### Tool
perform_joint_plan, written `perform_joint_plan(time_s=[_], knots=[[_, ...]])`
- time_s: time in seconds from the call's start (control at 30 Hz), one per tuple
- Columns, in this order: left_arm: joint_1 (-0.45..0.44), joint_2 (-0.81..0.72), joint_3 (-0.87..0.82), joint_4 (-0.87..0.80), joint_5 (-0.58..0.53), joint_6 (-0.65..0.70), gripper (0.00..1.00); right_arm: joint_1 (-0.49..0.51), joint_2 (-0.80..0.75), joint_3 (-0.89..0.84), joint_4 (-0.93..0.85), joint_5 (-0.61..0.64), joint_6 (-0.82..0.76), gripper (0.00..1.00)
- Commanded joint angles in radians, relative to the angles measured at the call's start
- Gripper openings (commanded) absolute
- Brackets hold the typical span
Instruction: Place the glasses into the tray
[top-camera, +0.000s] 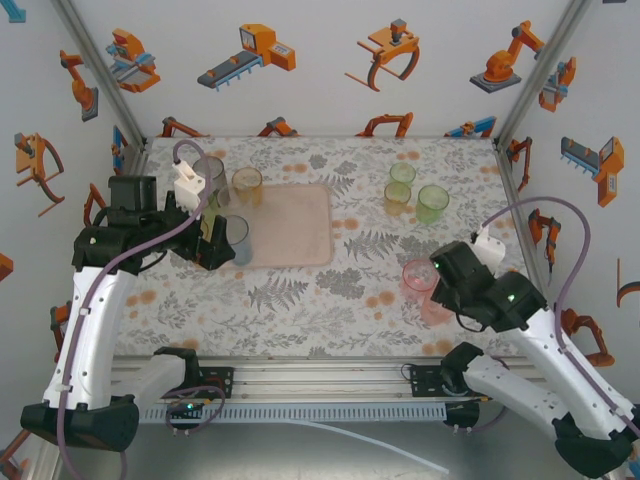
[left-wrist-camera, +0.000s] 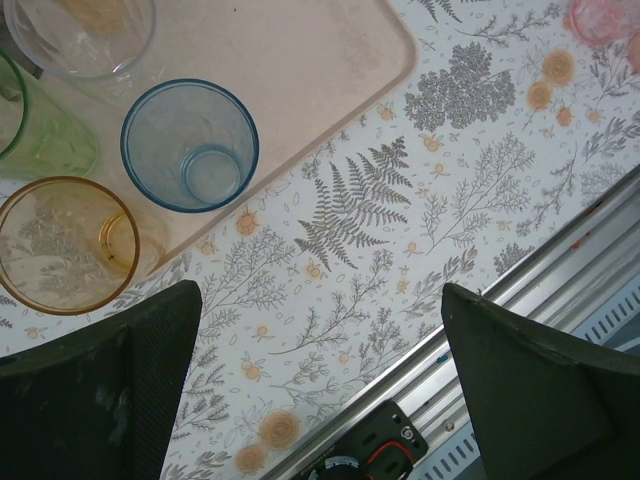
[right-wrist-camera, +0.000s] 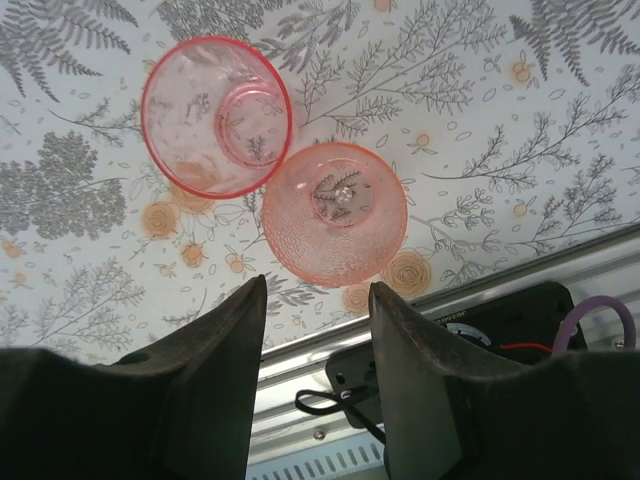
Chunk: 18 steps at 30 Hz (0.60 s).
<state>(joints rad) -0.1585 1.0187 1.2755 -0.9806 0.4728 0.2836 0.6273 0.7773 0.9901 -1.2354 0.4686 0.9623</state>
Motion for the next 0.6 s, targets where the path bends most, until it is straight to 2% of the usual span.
perform_joint_plan(time_s=[0.0, 0.1, 0.23, 0.33, 0.57], knots=[[-0.005, -0.010, 0.024, 0.005, 0.033, -0.017, 0.97, -0.113, 0.072, 0.078, 0.069, -0.120, -0.187, 0.46], [-0.005, -0.021, 0.015, 0.006, 0.031, -0.017, 0.97, -0.234, 0.134, 0.115, 0.117, -0.294, -0.290, 0.46], [-0.006, -0.030, 0.010, 0.007, 0.023, -0.014, 0.97, -0.326, 0.255, 0.167, 0.113, -0.382, -0.399, 0.48], [-0.004, -0.032, 0.005, 0.012, 0.017, -0.025, 0.97, -0.397, 0.301, 0.149, 0.152, -0.468, -0.416, 0.50], [-0.005, -0.057, -0.022, 0.035, 0.010, -0.046, 0.97, -0.455, 0.362, 0.101, 0.192, -0.474, -0.432, 0.49]])
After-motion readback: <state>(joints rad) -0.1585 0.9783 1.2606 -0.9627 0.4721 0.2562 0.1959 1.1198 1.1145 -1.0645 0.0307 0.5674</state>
